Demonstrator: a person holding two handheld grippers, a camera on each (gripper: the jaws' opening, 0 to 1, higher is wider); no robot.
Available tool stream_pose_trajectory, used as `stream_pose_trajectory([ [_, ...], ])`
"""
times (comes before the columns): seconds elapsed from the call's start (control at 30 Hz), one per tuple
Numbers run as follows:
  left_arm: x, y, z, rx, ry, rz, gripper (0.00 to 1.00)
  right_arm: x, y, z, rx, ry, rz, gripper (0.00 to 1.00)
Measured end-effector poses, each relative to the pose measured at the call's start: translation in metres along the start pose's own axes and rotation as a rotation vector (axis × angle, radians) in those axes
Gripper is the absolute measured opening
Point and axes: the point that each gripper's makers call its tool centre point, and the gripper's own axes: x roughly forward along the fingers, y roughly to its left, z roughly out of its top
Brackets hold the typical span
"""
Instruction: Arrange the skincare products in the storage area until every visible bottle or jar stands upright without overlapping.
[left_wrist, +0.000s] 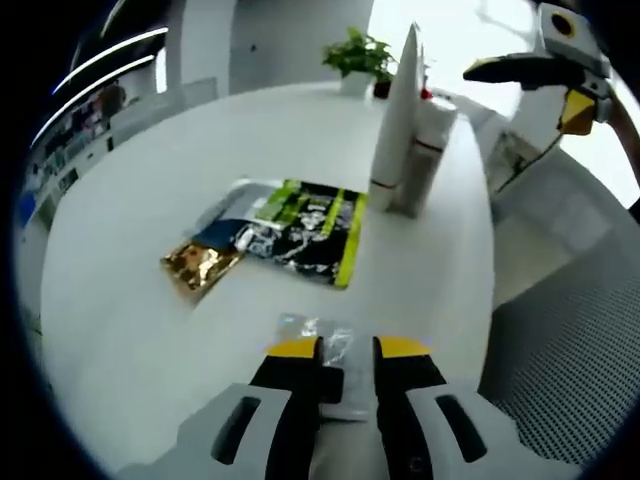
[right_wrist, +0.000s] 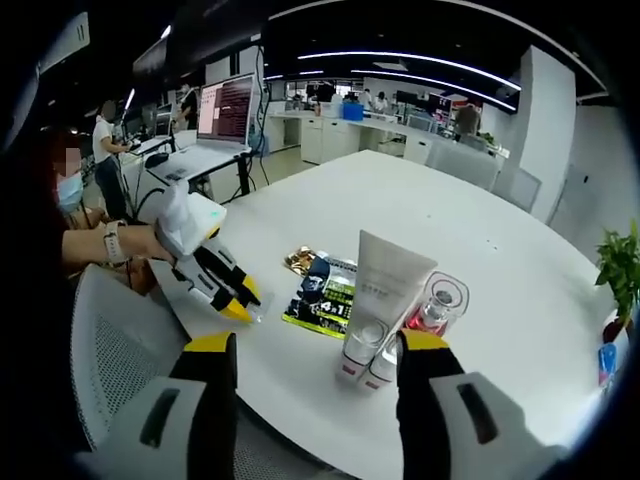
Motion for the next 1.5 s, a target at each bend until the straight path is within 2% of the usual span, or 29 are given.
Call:
stream_pose_trajectory([
  [0.27,-0.001,0.017,0.002,0.085,0.016,0.029,0.16,0.003,-0.004,-0.001,0.008,0.008,-0.006,0.65],
  [0.4,0.001,0.025,0.005,0.09,0.018,0.034,0.17,0.003,-0.006,-0.002,0.013,0.016,-0.012,0.65],
  [0.63,0.0,0.039,0.007,0.149,0.048,0.039,0.18,0.004,-0.01,-0.004,0.022,0.025,-0.022,0.65],
  [1.03,-0.009,0.072,0.003,0.141,0.063,0.075,0.21,0.003,-0.016,-0.005,0.024,0.027,-0.03,0.65],
  [1.23,-0.02,0.093,-0.005,0.131,0.094,0.109,0.22,0.005,-0.014,-0.005,0.023,0.028,-0.02,0.65],
  [1.5,-0.029,0.111,-0.014,0.1,0.099,0.145,0.22,0.005,-0.016,-0.004,0.021,0.027,-0.019,0.65],
])
